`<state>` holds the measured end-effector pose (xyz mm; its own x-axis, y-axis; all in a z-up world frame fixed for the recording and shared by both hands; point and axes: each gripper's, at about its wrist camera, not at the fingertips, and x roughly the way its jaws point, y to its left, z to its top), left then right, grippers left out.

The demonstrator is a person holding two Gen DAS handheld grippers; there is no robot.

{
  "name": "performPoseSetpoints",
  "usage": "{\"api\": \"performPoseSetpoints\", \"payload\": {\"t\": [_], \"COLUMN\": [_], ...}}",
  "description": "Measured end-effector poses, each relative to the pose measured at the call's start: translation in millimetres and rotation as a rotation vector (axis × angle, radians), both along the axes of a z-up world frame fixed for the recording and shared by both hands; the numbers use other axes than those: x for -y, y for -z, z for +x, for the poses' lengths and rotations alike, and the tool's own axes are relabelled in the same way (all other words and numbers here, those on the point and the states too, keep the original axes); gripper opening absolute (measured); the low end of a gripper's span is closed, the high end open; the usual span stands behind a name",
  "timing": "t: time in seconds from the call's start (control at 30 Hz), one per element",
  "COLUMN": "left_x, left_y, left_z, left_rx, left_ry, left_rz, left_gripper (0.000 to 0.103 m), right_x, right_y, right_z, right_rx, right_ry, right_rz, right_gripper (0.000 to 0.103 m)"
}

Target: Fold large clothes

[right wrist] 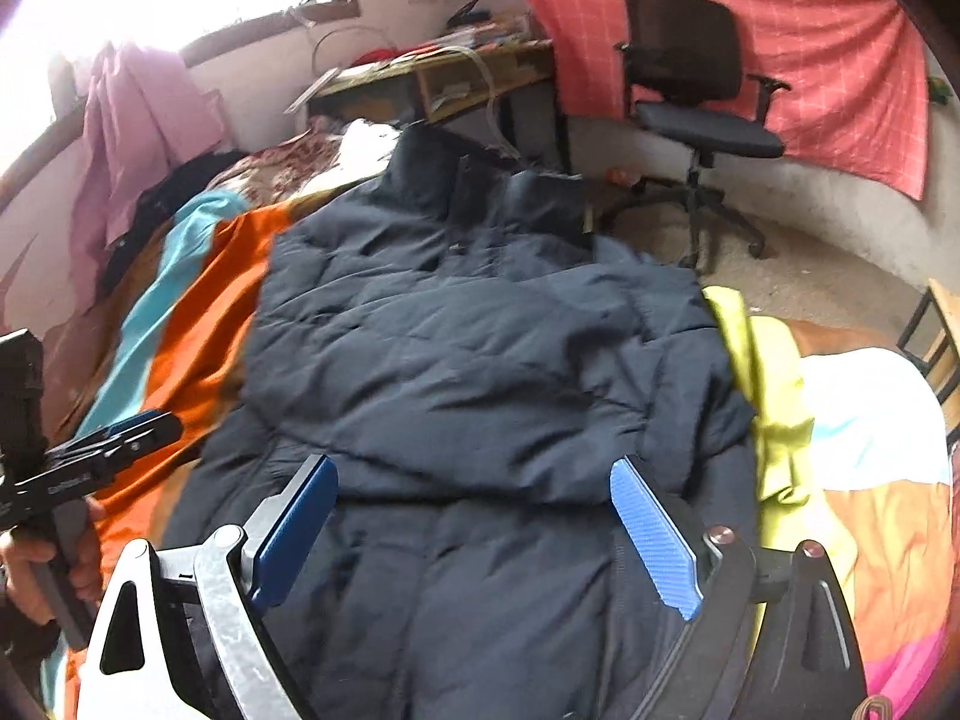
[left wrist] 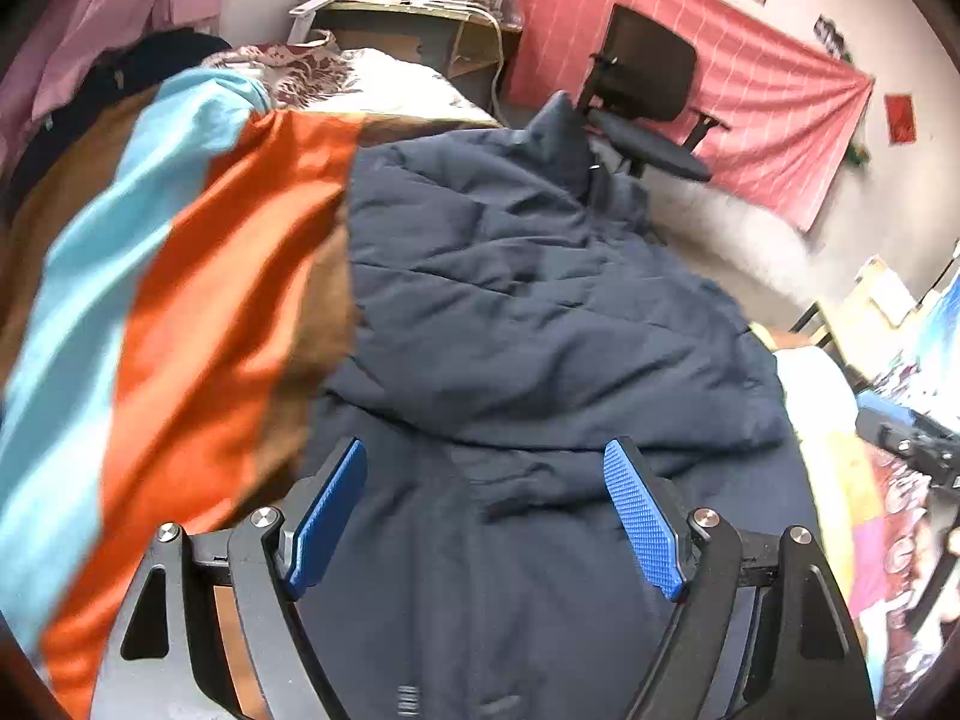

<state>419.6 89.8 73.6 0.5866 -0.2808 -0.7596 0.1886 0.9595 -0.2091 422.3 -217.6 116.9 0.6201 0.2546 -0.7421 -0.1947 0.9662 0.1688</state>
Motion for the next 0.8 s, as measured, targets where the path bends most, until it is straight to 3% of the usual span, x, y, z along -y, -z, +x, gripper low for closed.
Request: {"api": "performPoseSetpoints", "payload": {"t": [0.2, 0.37, 0.53, 0.8], "left_x": [-9.8, 7.4, 52.7, 101.5], "left_y": [-25.6, -43.7, -35.4, -21.6], "left_z": [44.2, 110.5, 196.1, 296.2], "left_rx": [0.003, 0.099, 0.174, 0.120], "left_ry": [-0.016, -0.024, -0.035, -0.100], "left_rz": [0.005, 0.027, -0.005, -0.068], "left_gripper": [0.076, 0.076, 0.076, 0.076], "right_x": [-8.6, 11.4, 44.0, 106.2], "right_y": [-1.9, 4.3, 24.2, 65.4], "right_z": [25.2, 82.1, 170.9, 304.4], "right_rx": [-0.051, -0.065, -0.040, -0.037], "right_ry": [-0.041, 0.006, 0.069, 0.259], "right_rz": [-0.001, 0.045, 0.174, 0.438], "right_gripper": [0.093, 0.093, 0.093, 0.093]}}
